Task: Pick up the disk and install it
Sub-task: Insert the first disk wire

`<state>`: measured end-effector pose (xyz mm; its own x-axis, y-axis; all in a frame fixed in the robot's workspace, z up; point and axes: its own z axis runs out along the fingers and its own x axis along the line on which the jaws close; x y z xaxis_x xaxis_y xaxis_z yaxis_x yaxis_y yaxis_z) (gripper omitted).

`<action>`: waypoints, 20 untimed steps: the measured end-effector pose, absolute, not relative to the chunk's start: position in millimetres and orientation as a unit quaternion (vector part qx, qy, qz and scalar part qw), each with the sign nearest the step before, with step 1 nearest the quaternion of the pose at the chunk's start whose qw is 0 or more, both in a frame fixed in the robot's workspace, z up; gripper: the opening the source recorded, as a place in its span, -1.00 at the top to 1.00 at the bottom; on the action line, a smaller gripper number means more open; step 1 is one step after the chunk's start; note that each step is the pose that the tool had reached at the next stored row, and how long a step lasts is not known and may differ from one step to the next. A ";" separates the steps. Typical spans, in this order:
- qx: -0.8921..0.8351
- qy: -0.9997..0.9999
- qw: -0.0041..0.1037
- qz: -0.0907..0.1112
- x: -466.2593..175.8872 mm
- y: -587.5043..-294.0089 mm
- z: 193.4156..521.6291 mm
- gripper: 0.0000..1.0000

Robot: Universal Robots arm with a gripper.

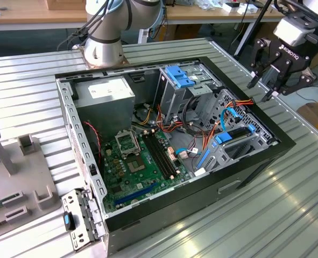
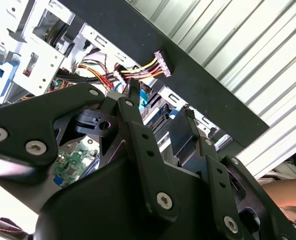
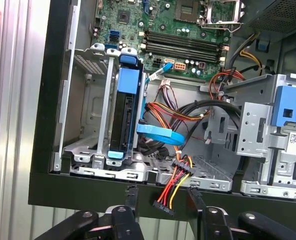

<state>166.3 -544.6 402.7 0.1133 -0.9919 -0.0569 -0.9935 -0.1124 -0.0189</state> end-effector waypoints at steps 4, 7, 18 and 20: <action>-0.747 0.664 0.026 0.015 166.5 -544.5 402.7 -0.01; -0.748 0.663 0.026 0.015 166.9 -544.2 402.7 -0.01; -0.784 0.620 0.025 0.016 171.5 -543.9 402.2 -0.01; -0.784 0.620 0.025 0.017 171.5 -543.7 402.1 -0.01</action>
<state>171.5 -543.7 402.1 0.2311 -0.9712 -0.0572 -0.9729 -0.2304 -0.0189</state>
